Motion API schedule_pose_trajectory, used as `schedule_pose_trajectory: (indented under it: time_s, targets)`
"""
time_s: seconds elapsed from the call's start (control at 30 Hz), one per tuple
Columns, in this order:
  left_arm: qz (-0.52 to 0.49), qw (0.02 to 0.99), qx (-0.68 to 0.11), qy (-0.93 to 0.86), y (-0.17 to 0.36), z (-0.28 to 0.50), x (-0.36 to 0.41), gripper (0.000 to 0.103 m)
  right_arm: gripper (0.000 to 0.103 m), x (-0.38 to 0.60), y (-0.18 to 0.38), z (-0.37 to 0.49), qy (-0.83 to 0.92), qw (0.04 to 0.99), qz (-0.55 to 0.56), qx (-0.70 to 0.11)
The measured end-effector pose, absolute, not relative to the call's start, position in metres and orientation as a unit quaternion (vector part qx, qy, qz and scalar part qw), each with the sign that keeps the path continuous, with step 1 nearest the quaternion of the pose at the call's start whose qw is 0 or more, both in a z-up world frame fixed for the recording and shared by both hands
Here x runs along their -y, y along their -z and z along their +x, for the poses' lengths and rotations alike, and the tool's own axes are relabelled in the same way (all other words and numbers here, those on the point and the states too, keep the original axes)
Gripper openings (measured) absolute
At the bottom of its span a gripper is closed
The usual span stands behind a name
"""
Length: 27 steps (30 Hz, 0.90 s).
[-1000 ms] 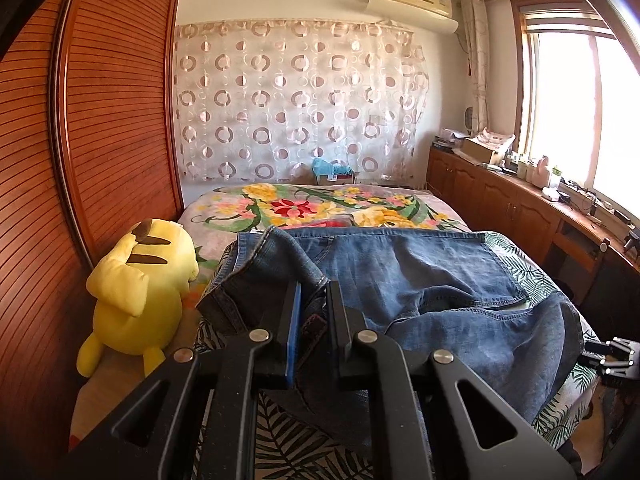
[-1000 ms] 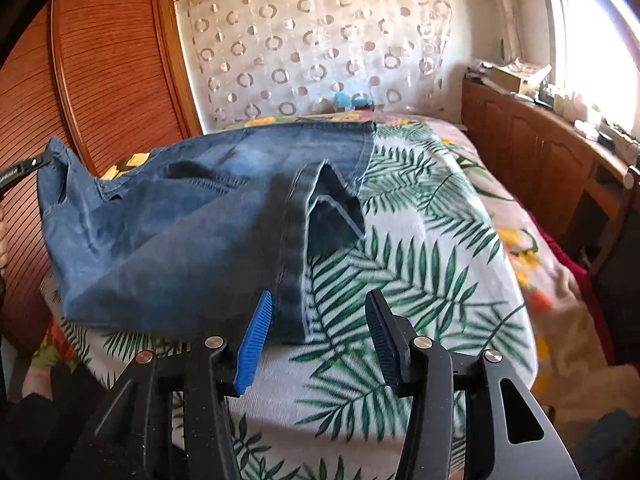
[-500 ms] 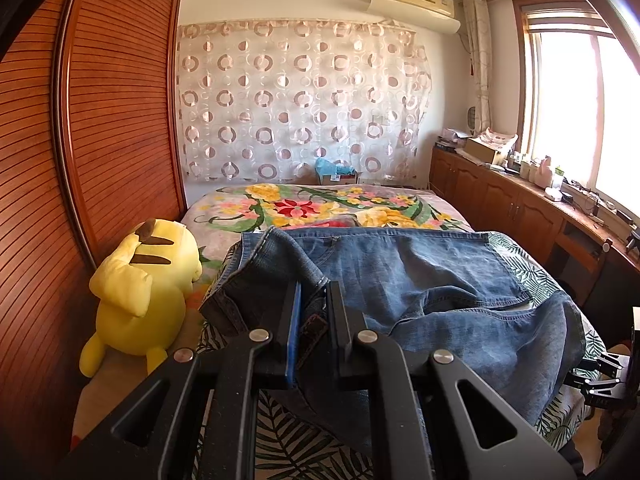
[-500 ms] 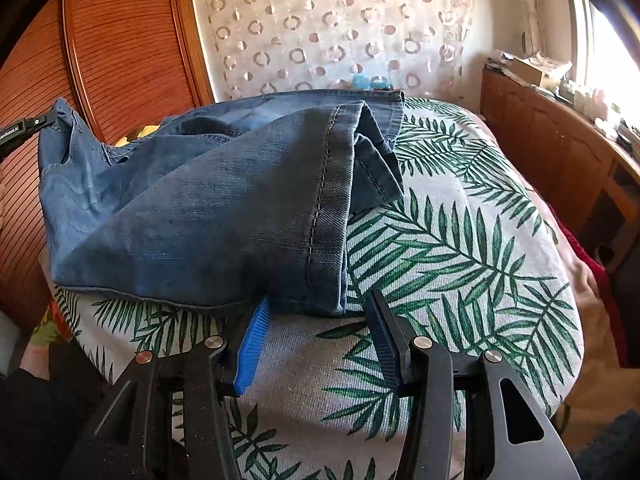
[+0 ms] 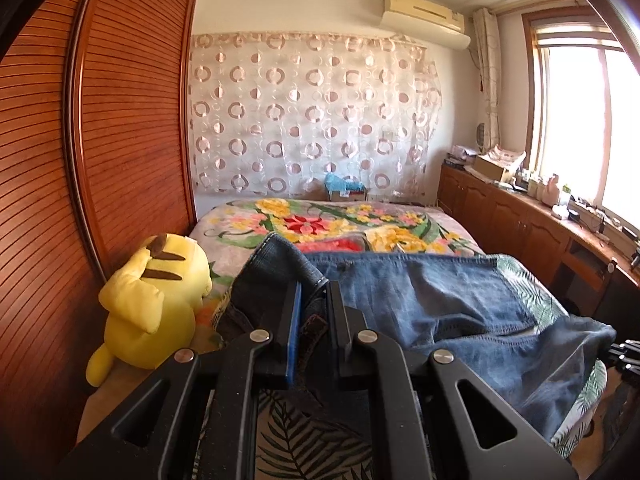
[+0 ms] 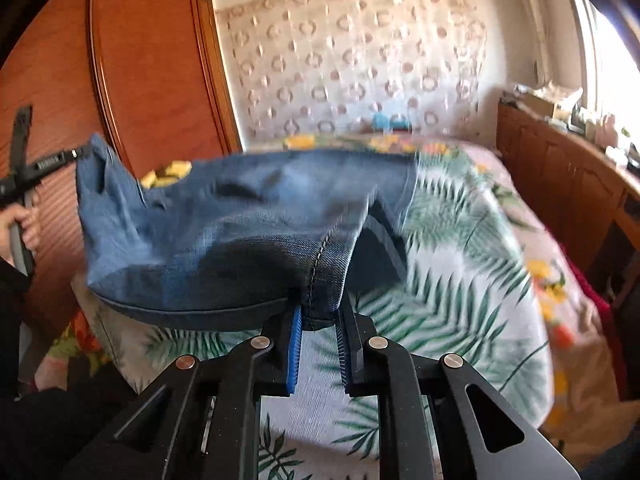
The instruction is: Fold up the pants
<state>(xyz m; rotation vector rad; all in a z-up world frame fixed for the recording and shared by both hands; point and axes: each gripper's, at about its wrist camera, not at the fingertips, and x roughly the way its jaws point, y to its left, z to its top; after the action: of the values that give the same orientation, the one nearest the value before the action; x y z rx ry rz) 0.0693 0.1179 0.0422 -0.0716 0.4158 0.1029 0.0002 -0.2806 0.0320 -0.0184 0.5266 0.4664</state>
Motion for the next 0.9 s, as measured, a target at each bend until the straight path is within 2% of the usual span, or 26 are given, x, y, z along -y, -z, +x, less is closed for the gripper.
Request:
schedule_pose_trajectory:
  time_s: [0.2,0.23,0.33,0.63,0.67,0.73,0.77,0.8,0.9]
  targets:
    - [-0.026,0.979,-0.195,-0.061,-0.057,0.088,-0.121,0.012,0.016,0.29,-0.066,0.008,-0.217,0.952,-0.022,-0.215]
    - [-0.023,0.979,-0.194,-0.063,-0.059,0.092,-0.122,0.005,0.015,0.289,-0.069,0.011,-0.217,0.953,-0.027,-0.21]
    - [-0.018,0.979,-0.191,-0.064,-0.063,0.103,-0.123,0.004,0.015,0.286,-0.075,0.027,-0.214,0.954,-0.036,-0.205]
    - [-0.042,0.965,-0.249,-0.067,-0.017,0.105,-0.141,0.005,0.015,0.259,-0.05,0.059,-0.201,0.948,-0.062,-0.237]
    - [-0.047,0.964,-0.253,-0.067,-0.015,0.101,-0.144,0.008,0.015,0.257,-0.048,0.061,-0.199,0.947,-0.061,-0.243]
    - [-0.056,0.96,-0.266,-0.067,-0.007,0.094,-0.151,0.031,0.015,0.253,-0.043,0.068,-0.19,0.946,-0.07,-0.254]
    - [-0.06,0.958,-0.27,-0.07,-0.005,0.093,-0.154,0.037,0.015,0.251,-0.043,0.071,-0.188,0.945,-0.07,-0.258]
    - [-0.066,0.957,-0.274,-0.074,-0.001,0.091,-0.158,0.048,0.015,0.251,-0.039,0.072,-0.189,0.943,-0.068,-0.264]
    - [-0.077,0.95,-0.292,-0.077,0.007,0.092,-0.17,0.052,0.015,0.25,-0.04,0.079,-0.188,0.942,-0.066,-0.27]
